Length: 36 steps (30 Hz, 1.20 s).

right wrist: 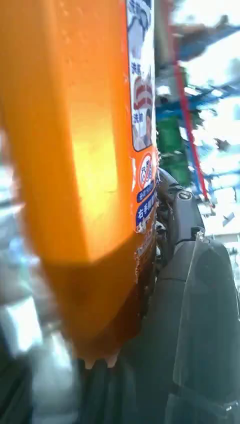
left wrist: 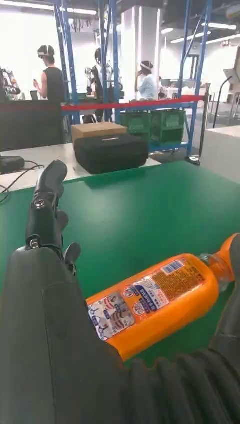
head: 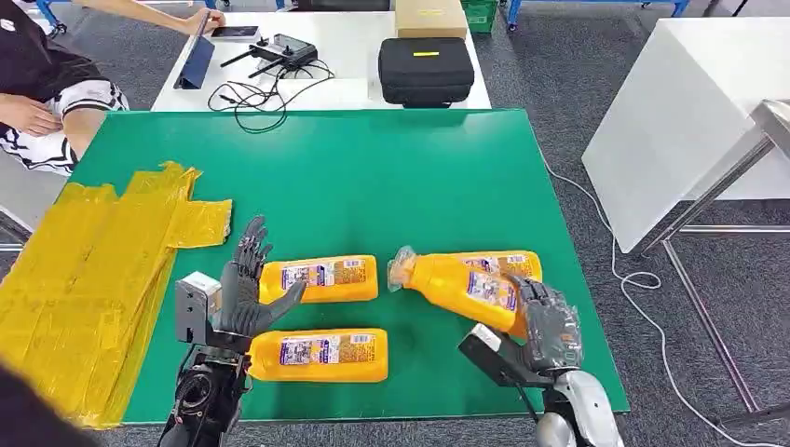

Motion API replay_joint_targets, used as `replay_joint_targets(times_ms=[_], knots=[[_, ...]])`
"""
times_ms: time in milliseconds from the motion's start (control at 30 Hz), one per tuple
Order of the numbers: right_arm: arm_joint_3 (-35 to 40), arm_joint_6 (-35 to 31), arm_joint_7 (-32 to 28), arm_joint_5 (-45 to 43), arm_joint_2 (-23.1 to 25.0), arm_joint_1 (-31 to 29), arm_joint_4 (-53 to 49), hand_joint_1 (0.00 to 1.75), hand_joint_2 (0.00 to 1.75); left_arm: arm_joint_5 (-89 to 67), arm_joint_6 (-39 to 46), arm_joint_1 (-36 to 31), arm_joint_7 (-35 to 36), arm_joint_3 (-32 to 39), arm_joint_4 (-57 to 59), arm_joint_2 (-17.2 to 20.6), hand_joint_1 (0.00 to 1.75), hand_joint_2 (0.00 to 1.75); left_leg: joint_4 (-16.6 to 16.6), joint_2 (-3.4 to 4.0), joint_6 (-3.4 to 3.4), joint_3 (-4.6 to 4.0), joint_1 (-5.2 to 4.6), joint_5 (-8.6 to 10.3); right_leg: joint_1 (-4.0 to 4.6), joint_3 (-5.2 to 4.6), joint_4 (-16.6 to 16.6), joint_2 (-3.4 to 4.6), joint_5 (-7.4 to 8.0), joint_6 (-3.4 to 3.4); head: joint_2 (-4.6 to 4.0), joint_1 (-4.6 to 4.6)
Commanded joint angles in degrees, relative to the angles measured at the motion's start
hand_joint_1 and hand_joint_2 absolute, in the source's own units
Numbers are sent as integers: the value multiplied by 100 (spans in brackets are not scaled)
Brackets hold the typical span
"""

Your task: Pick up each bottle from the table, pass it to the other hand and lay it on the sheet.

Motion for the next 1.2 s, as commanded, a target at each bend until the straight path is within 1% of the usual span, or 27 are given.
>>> replay_joint_targets(times_ms=[33,67,100,200,233,300,333,367,400,433,467,500,533,600,633,667,767,833,867,900,933,1000,1033,1100,1133,1167,1200], knots=[[-553,-417,15,-365,490,-288,-479,175,175,-88,-24,-224,18,180,318,-65,0,175,-9,11,2,35,-5,-16,-3,29,-2,-3,-15,3,0,2],[-555,-514,8,-451,503,-333,-452,175,175,-106,-36,-248,22,171,331,-75,0,175,-7,14,1,19,-2,-10,-1,15,-3,3,-7,2,0,2],[-547,-515,10,-454,498,-349,-443,175,175,-107,-35,-254,22,171,334,-80,0,175,-10,14,2,31,-3,-13,-1,25,-6,1,-10,3,0,0],[-547,-515,10,-454,498,-349,-443,175,175,-107,-35,-254,22,171,334,-80,0,175,-11,1,1,26,-6,-8,-2,23,-6,-12,-10,3,0,2],[-547,-515,10,-454,498,-349,-443,175,175,-107,-35,-254,22,171,334,-80,0,175,-6,3,0,10,-4,-5,-1,8,-4,-5,-5,2,0,2],[-550,-522,11,-464,492,-341,-434,175,175,-108,-35,-255,23,173,337,-77,0,175,-10,6,0,28,-4,-11,1,26,-8,-7,-10,3,0,2],[-624,-668,-10,-633,557,-352,-476,175,175,-144,-81,-291,31,127,371,-60,0,175,-7,3,0,11,-5,-5,-1,10,-5,-6,-5,2,0,2],[-626,-857,-115,-919,585,-388,-450,175,175,-184,-114,-379,30,61,420,-67,0,175,-10,3,0,25,-5,-9,0,23,-7,-10,-10,2,0,2],[-575,-914,-221,-1104,596,-408,-435,175,175,-234,-135,-427,19,-18,418,-58,0,175,-7,1,0,11,-5,-5,-1,9,-4,-9,-6,2,0,2],[-509,-939,-367,-1299,647,-433,-415,175,175,-287,-152,-461,-3,-102,358,-60,0,175,-8,-1,-1,19,-4,-8,0,18,-5,-13,-9,2,0,0],[-409,-878,-671,-1730,695,-494,-366,175,175,-382,-168,-474,-41,-241,260,-12,0,175,-4,-1,0,7,-6,-4,-1,6,-2,-10,-6,2,0,2],[-279,-820,-880,-1991,720,-573,-298,175,175,-401,-181,-510,-51,-320,190,-7,0,175,-5,0,0,18,-4,-9,1,17,-3,-12,-10,2,0,2],[-116,-542,-1337,-2732,759,-677,-229,175,175,-462,-216,-574,-73,-492,97,26,0,175,-3,5,-1,10,-3,-7,1,7,-2,-5,-5,2,0,2],[209,-60,-1643,-3535,752,-861,-78,175,175,-456,-293,-725,-51,-731,36,46,0,175,0,16,-1,7,-1,-8,2,3,1,4,-3,1,0,2],[492,247,-1861,-3902,694,-1031,83,175,175,-398,-528,-876,-75,-945,38,64,0,175,0,11,-1,0,-3,-4,-1,-4,2,3,-1,1,0,0],[702,418,-1955,-4100,694,-1215,285,175,175,-404,-609,-999,-53,-1106,25,45,0,175,2,13,-1,5,0,-6,3,1,2,2,-1,1,0,2],[1163,535,-2075,-4374,740,-1584,711,175,175,-391,-667,-1208,34,-1407,-79,16,0,175,0,8,-1,0,1,1,2,-2,0,-1,2,1,0,2],[1346,566,-2113,-4473,821,-1793,888,175,175,-364,-702,-1242,85,-1523,-191,25,0,175,-3,18,1,20,1,-3,4,14,-2,4,-1,2,0,0],[1471,555,-2136,-4519,811,-1901,1008,175,175,-355,-705,-1241,131,-1587,-263,51,0,175,0,19,-2,4,1,3,3,-1,1,9,4,1,0,2],[1568,589,-2124,-4527,815,-1972,1065,175,175,-352,-697,-1232,136,-1638,-322,70,0,175,-2,22,-1,16,1,-1,3,10,1,8,0,2,0,0],[1611,616,-2107,-4543,816,-1995,1087,175,175,-345,-700,-1221,141,-1666,-351,83,0,175,0,22,-2,4,1,3,3,-2,2,13,4,1,0,2],[1723,638,-2107,-4557,803,-2032,1171,175,175,-314,-724,-1165,142,-1737,-461,123,0,175,-7,22,-1,30,-2,-4,1,20,1,7,-6,2,0,2],[1756,649,-2106,-4563,804,-2046,1209,175,175,-314,-720,-1147,143,-1758,-498,133,0,175,-2,14,0,5,-1,5,1,1,4,6,0,2,0,0],[1878,697,-2100,-4552,807,-2106,1368,175,175,-294,-720,-1075,141,-1809,-627,165,0,175,-10,19,1,32,0,-3,3,26,-3,5,-7,3,0,2],[1923,703,-2097,-4532,804,-2128,1421,175,175,-287,-720,-1056,141,-1822,-662,173,0,175,-9,16,0,23,0,2,3,17,-2,4,-4,2,0,2],[2032,637,-2083,-4457,802,-2184,1569,175,175,-270,-714,-1020,143,-1848,-732,189,0,175,-15,18,0,36,-1,-1,2,28,-6,5,-7,2,0,2],[2066,614,-2070,-4428,800,-2195,1611,175,175,-264,-710,-1010,144,-1852,-748,189,0,175,-7,14,-1,15,-2,3,1,9,0,6,-2,2,0,2]])
